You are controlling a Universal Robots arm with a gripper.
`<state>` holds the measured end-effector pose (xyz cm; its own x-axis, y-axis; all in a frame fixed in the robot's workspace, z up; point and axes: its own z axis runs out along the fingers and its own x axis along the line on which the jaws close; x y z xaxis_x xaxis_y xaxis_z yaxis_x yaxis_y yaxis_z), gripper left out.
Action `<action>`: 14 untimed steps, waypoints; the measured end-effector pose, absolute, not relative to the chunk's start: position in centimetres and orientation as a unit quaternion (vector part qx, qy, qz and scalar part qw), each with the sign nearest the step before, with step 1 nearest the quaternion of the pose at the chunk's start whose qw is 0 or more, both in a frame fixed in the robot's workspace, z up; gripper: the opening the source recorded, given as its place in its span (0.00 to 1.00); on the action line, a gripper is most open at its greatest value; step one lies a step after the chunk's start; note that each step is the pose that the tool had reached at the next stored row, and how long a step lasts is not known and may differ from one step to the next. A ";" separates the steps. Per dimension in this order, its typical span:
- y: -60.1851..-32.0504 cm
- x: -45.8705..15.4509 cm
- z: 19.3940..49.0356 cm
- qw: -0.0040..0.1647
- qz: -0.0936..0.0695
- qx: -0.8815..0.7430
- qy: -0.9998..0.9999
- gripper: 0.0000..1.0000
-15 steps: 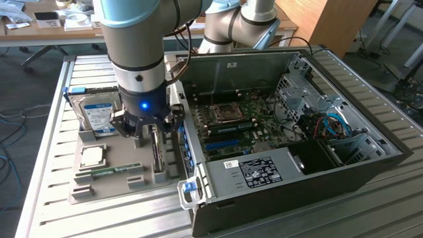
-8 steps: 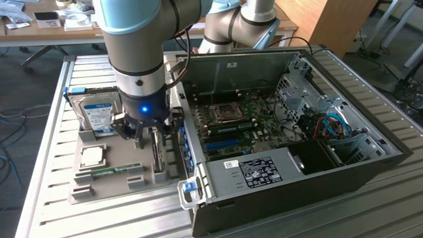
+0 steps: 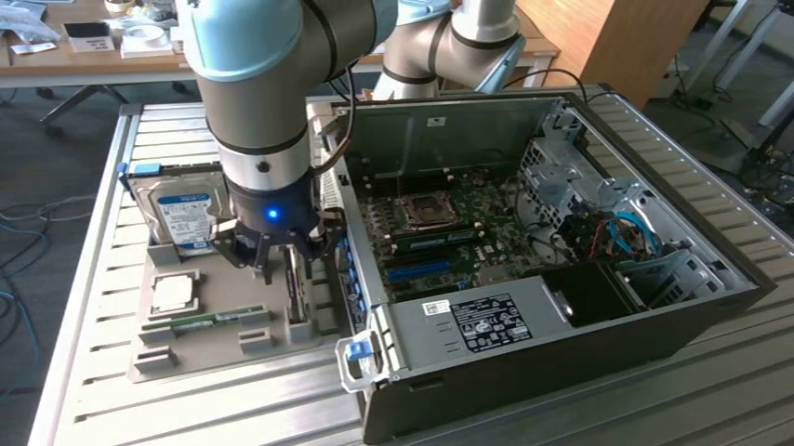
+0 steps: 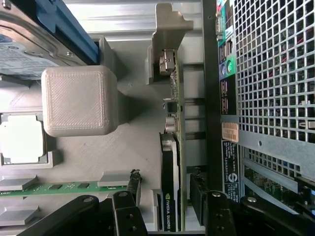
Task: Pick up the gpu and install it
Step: 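Pick up the gpu and move the gpu toward the slot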
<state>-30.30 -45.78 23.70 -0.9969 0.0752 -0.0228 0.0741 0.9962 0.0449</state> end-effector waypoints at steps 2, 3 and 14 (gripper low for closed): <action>-45.8 -30.3 23.7 0.012 0.022 0.037 0.999 0.53; -45.7 -30.3 23.6 0.012 0.023 0.037 0.999 0.53; -45.5 -30.3 23.2 0.012 0.025 0.037 0.999 0.53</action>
<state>-30.32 -45.48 23.24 -0.9969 0.0754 -0.0225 0.0742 0.9959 0.0508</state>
